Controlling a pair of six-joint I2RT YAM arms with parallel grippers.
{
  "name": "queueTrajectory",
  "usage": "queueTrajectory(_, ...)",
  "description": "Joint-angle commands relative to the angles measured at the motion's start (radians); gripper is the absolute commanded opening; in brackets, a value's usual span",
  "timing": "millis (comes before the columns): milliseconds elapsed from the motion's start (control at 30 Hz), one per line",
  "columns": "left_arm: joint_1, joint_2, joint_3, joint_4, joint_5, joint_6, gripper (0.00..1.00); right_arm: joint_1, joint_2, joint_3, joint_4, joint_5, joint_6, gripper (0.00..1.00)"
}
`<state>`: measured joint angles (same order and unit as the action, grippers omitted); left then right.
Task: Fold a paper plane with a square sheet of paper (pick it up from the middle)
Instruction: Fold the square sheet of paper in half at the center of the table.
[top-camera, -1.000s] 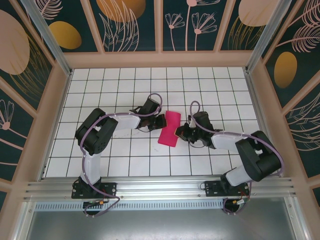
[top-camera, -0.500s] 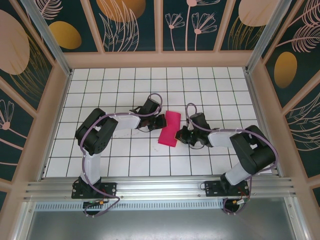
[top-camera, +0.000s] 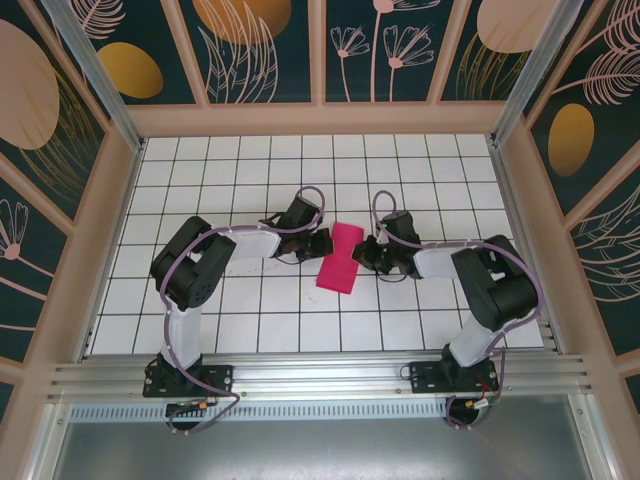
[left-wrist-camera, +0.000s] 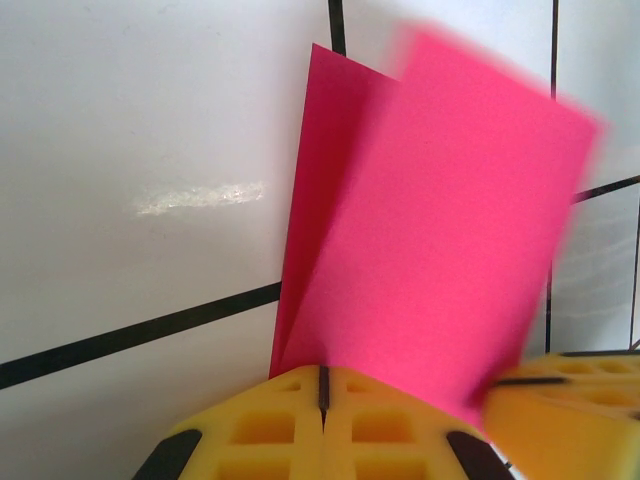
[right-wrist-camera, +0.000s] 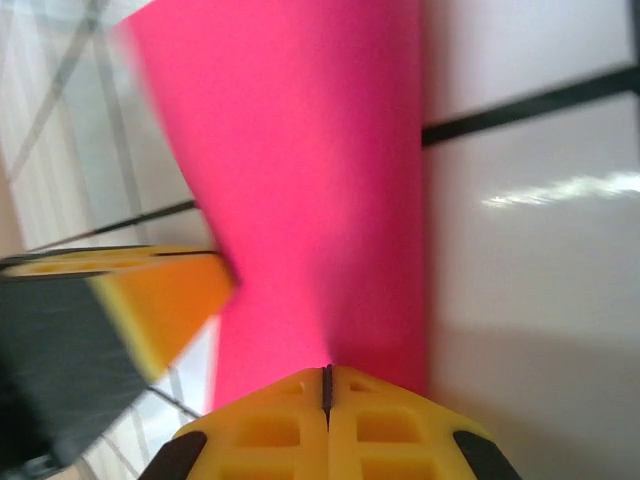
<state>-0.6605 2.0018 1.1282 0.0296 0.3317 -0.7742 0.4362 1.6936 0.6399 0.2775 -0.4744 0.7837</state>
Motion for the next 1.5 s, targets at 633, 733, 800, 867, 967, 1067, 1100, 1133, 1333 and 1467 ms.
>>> queueTrajectory(633,-0.004,0.029,-0.011,-0.109,-0.04,0.032,0.0,-0.062,0.094,0.133,-0.041,-0.033,-0.074,0.07)
queueTrajectory(733,-0.002,0.028,-0.015,-0.112,-0.04,0.036,0.0,-0.073,0.135,0.125,-0.049,-0.023,-0.084,0.07)
queueTrajectory(800,-0.004,0.028,-0.019,-0.11,-0.041,0.034,0.0,-0.073,0.157,0.118,-0.045,-0.032,-0.078,0.07)
queueTrajectory(867,-0.004,0.028,-0.021,-0.11,-0.043,0.032,0.0,-0.075,0.16,0.121,-0.063,-0.027,-0.071,0.07)
queueTrajectory(967,-0.004,0.025,-0.022,-0.111,-0.044,0.032,0.0,-0.077,0.098,0.145,-0.093,-0.051,-0.08,0.07)
queueTrajectory(1067,-0.003,0.026,-0.017,-0.111,-0.043,0.034,0.0,-0.084,0.048,0.204,-0.139,-0.078,-0.11,0.07)
queueTrajectory(1100,-0.004,0.028,-0.018,-0.111,-0.042,0.036,0.0,-0.089,0.044,0.222,-0.142,-0.081,-0.114,0.08)
queueTrajectory(1133,-0.003,0.029,-0.016,-0.111,-0.043,0.035,0.0,-0.094,0.045,0.232,-0.142,-0.082,-0.112,0.08)
queueTrajectory(1333,-0.004,0.029,-0.008,-0.112,-0.043,0.036,0.0,-0.125,0.126,0.268,-0.146,-0.085,-0.104,0.08)
queueTrajectory(1467,-0.004,0.028,-0.007,-0.115,-0.042,0.036,0.0,-0.128,0.182,0.278,-0.185,-0.051,-0.099,0.08)
